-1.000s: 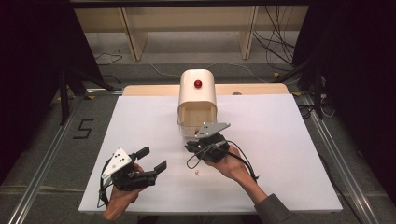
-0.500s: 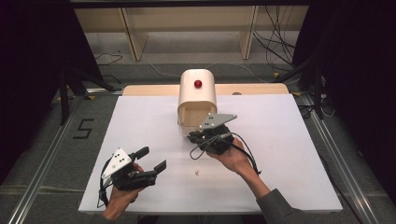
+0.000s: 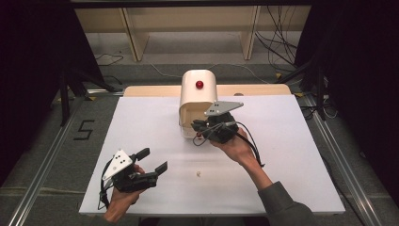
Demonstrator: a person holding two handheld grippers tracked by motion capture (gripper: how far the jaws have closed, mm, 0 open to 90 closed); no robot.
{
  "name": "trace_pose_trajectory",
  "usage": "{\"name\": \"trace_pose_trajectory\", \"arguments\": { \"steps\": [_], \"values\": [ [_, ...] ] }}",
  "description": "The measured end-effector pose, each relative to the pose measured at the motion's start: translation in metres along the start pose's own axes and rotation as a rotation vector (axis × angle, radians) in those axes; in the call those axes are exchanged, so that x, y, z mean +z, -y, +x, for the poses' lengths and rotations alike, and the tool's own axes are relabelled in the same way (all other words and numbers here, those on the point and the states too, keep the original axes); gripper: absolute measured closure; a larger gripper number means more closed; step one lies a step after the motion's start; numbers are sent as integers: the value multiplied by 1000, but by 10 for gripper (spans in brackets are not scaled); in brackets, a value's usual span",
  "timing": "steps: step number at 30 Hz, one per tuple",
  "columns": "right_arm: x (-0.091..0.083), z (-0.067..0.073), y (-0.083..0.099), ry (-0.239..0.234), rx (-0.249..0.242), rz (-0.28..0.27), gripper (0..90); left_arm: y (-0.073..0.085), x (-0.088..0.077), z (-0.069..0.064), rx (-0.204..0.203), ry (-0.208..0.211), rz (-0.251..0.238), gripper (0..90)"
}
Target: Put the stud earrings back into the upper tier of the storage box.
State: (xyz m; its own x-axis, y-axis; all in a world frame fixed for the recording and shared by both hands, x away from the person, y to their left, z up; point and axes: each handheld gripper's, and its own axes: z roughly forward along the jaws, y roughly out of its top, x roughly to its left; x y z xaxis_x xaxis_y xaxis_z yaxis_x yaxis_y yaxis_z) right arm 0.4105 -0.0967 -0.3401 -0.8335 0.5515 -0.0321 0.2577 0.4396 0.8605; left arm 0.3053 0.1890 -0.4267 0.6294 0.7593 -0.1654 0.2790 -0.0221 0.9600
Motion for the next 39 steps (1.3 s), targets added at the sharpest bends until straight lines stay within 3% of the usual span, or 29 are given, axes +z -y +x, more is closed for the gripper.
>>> {"name": "trace_pose_trajectory", "arguments": {
  "steps": [21,34,39],
  "values": [
    [16,-20,-8,48,41,34,820,0,0,0,-4,-5,-1,152],
    [29,-25,-6,42,63,82,817,0,0,0,-5,-5,-2,152],
    [29,-26,-6,23,69,81,732,0,0,0,-5,-5,-2,152]
  ]
}}
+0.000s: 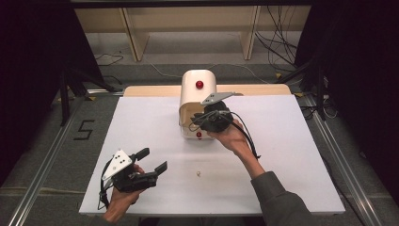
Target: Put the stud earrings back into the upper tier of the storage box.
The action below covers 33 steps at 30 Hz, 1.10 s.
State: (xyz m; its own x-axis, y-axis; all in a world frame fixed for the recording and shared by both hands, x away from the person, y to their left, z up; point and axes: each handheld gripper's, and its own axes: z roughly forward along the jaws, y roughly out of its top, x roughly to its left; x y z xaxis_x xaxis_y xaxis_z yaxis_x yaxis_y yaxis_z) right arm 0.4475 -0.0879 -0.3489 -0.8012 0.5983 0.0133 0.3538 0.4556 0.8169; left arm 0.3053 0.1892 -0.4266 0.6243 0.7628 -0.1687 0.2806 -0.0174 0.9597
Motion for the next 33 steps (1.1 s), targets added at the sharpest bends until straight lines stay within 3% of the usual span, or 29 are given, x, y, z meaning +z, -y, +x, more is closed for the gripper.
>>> {"name": "trace_pose_trajectory", "arguments": {
  "steps": [7,9,13,20,30,33],
  "values": [
    [-14,4,-2,-9,-13,-52,622,0,0,0,-2,-2,0,152],
    [-23,6,-1,-17,-4,-74,557,0,0,0,0,-2,0,152],
    [-35,15,0,-32,-14,-102,510,0,0,0,-1,-2,2,152],
    [-39,31,7,-72,-18,-70,391,0,0,0,-1,-2,1,152],
    [-32,42,27,-112,-7,-38,369,0,1,0,2,-1,3,152],
    [-29,45,33,-104,-16,-17,366,0,0,0,-2,-1,2,152]
  ]
}}
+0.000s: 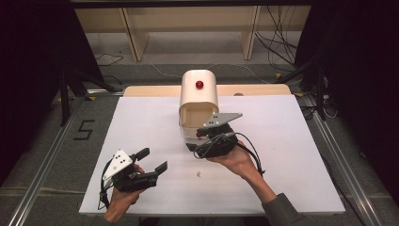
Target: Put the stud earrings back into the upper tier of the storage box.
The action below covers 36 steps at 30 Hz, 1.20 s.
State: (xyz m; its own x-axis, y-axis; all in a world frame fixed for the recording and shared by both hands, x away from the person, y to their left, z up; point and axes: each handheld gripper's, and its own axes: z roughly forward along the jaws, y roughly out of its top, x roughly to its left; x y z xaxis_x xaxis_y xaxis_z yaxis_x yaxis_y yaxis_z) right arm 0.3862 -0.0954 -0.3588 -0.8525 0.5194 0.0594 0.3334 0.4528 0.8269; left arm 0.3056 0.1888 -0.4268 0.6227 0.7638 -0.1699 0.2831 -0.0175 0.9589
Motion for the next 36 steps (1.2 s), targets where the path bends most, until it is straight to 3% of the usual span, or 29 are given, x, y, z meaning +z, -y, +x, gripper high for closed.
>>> {"name": "trace_pose_trajectory", "arguments": {
  "steps": [6,36],
  "values": [
    [3,3,12,-11,9,11,367,0,0,0,1,1,0,152],
    [50,2,60,-31,49,267,317,0,-1,-1,3,7,-1,152]
  ]
}}
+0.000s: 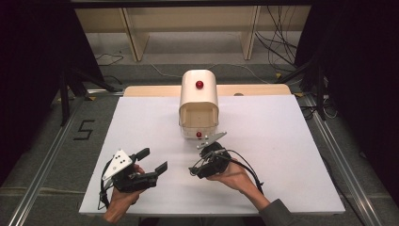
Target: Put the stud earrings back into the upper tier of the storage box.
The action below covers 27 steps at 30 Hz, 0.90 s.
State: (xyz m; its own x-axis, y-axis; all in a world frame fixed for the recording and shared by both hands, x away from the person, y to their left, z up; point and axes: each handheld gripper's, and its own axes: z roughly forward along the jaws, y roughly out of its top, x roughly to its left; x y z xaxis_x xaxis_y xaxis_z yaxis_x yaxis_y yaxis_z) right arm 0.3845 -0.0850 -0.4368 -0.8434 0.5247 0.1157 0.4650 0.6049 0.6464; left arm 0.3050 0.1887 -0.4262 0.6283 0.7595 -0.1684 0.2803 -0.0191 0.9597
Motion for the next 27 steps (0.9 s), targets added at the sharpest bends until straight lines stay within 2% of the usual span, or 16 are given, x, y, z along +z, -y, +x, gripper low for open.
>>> {"name": "trace_pose_trajectory", "arguments": {
  "steps": [7,8,9,14,22,27],
  "values": [
    [16,-1,7,-3,-4,85,382,0,0,0,0,0,0,152],
    [17,0,7,-7,8,94,397,0,0,0,0,0,1,152],
    [19,-1,9,-9,-2,93,413,0,0,0,0,0,1,152],
    [25,-2,12,-24,30,132,458,0,0,0,0,1,-2,152],
    [33,-3,17,-13,39,158,575,0,0,0,1,1,-4,152],
    [35,0,17,9,8,150,637,0,0,-1,1,2,-5,152]
  ]
}}
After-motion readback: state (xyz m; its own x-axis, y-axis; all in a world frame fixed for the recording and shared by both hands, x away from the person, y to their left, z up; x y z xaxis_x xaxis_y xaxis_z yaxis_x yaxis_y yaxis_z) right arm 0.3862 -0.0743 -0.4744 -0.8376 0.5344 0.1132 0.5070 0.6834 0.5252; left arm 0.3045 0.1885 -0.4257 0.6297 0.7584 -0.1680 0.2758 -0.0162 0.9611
